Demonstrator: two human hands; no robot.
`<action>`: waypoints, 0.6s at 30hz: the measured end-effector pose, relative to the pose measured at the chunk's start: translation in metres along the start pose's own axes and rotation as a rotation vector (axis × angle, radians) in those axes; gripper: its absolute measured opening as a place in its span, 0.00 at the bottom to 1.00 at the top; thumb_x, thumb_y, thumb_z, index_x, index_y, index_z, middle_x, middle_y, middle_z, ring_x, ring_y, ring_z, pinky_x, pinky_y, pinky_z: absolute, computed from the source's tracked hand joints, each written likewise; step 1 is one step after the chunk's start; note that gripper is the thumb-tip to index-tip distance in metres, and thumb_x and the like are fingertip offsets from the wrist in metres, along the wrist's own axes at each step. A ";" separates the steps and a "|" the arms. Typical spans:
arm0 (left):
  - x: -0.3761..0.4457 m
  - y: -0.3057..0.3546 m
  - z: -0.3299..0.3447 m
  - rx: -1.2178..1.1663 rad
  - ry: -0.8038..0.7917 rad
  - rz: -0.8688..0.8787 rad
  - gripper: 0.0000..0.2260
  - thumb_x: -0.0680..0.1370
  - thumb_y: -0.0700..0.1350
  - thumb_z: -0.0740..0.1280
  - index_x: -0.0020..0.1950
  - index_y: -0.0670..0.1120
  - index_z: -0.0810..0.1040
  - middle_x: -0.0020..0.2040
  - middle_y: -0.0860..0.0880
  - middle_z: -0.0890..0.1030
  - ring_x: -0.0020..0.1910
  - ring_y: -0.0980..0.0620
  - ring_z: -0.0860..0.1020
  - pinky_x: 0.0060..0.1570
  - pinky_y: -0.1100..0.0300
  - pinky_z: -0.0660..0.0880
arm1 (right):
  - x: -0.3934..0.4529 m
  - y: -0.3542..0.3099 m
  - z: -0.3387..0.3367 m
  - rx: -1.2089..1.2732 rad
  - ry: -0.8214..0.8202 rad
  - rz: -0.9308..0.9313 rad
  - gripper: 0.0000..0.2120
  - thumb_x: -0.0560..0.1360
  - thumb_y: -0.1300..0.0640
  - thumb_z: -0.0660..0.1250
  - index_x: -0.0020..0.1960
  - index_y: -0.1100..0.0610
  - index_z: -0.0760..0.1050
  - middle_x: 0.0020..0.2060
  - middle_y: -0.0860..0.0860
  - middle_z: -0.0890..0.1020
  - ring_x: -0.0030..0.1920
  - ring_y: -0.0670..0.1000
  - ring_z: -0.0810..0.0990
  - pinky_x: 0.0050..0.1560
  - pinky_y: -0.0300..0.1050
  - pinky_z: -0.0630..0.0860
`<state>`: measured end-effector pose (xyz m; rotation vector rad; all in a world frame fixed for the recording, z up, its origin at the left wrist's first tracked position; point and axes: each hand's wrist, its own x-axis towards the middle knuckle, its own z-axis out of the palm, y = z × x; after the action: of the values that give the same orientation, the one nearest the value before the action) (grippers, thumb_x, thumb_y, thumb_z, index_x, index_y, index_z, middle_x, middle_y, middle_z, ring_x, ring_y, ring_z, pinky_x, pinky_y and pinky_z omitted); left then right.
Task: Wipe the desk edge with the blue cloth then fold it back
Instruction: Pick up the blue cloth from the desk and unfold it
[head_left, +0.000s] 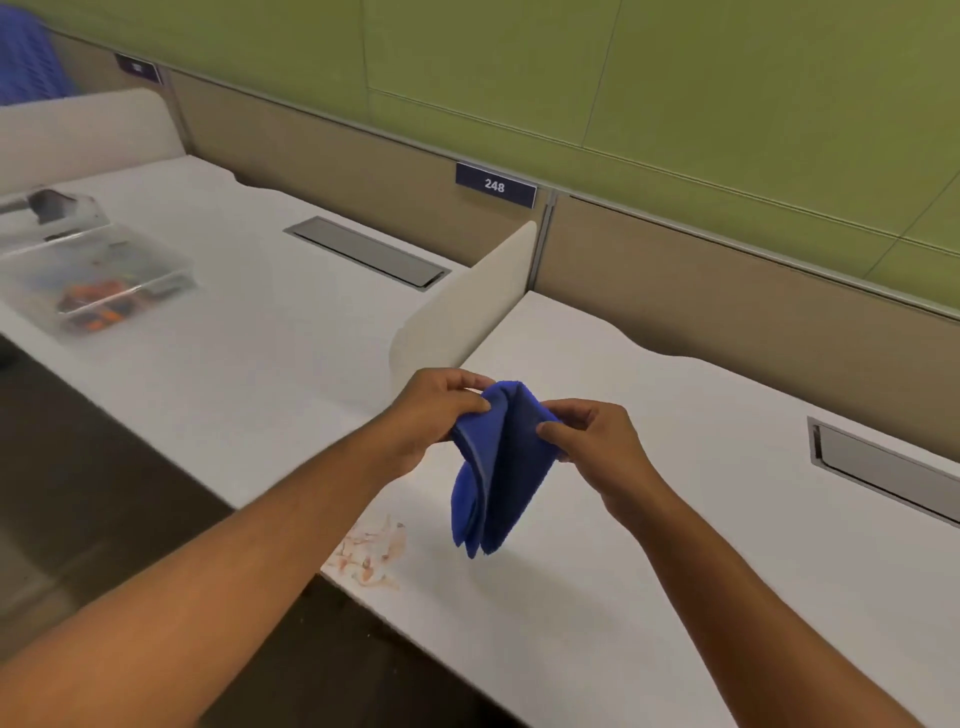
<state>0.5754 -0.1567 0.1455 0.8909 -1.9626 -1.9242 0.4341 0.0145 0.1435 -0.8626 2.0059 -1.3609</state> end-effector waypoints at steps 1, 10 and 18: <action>-0.003 -0.001 -0.011 0.052 0.001 0.013 0.11 0.80 0.36 0.68 0.60 0.44 0.84 0.54 0.41 0.87 0.49 0.48 0.84 0.49 0.54 0.82 | 0.002 -0.001 0.004 -0.041 -0.013 -0.014 0.12 0.77 0.63 0.70 0.50 0.49 0.87 0.44 0.45 0.89 0.45 0.42 0.86 0.42 0.36 0.81; 0.007 0.002 -0.078 0.705 0.042 0.227 0.15 0.78 0.39 0.73 0.63 0.50 0.85 0.53 0.51 0.86 0.48 0.59 0.82 0.46 0.69 0.75 | 0.036 -0.018 0.017 -0.417 -0.037 -0.132 0.07 0.76 0.62 0.74 0.52 0.53 0.86 0.45 0.47 0.88 0.47 0.46 0.86 0.47 0.40 0.79; 0.021 0.006 -0.095 1.039 0.138 0.304 0.15 0.80 0.36 0.65 0.60 0.49 0.86 0.58 0.48 0.86 0.56 0.45 0.82 0.60 0.47 0.79 | 0.070 -0.036 0.047 -0.553 0.028 -0.227 0.10 0.76 0.65 0.71 0.52 0.54 0.85 0.44 0.46 0.85 0.45 0.44 0.82 0.38 0.24 0.70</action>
<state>0.6125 -0.2465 0.1556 0.7984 -2.7805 -0.5740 0.4313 -0.0765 0.1558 -1.3510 2.4094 -0.9296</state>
